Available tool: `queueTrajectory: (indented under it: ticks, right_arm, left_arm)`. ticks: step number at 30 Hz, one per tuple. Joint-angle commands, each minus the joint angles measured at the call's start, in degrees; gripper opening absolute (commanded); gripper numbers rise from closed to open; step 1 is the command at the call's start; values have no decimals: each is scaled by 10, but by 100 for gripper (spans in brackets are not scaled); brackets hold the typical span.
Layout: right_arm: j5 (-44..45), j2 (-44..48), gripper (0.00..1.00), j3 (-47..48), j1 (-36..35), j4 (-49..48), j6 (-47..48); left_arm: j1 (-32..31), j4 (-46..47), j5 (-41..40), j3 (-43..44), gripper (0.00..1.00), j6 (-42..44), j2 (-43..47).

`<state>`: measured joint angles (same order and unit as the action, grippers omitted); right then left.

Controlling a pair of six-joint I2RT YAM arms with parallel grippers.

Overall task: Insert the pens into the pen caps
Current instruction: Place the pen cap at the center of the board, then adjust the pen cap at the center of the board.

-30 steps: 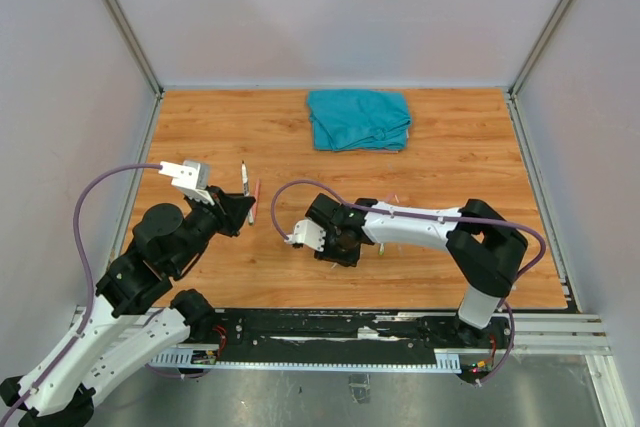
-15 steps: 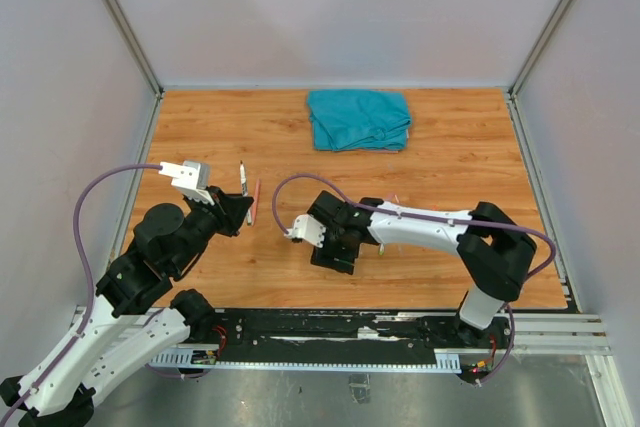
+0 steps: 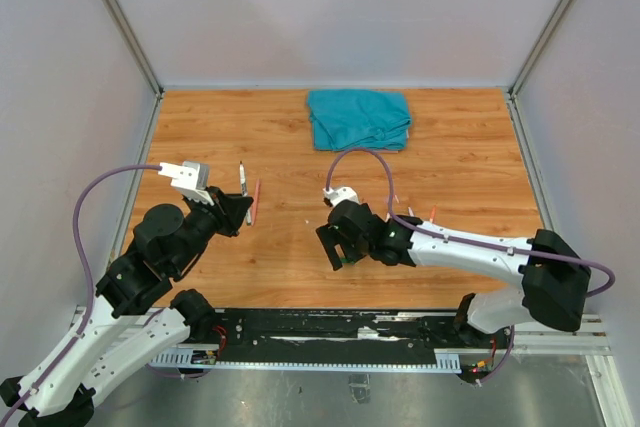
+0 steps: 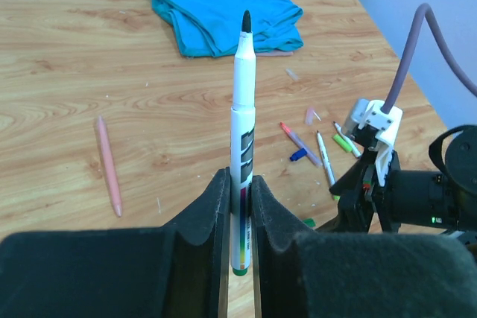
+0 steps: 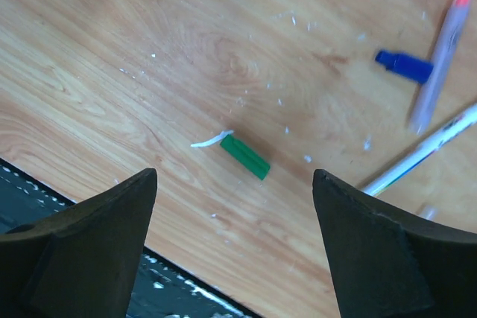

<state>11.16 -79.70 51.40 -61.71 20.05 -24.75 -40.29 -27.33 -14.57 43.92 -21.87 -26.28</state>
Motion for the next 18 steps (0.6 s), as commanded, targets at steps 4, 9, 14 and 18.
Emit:
queueTrajectory:
  ticks: [4, 9, 14, 18]
  right_arm:
    - [102, -8, 87, -7, -17, 79, -348]
    - [101, -83, 86, 62, -17, 187, -445]
    - [86, -135, 87, 106, -17, 211, -450]
    - [82, -148, 86, 112, -17, 213, -456]
  left_arm:
    - [1, 9, -3, -7, 1, 9, 7]
    - [1, 9, 0, -7, 1, 9, 5]
    - [1, 9, -1, -7, 0, 8, 5]
    - [1, 10, -3, -8, 1, 8, 6]
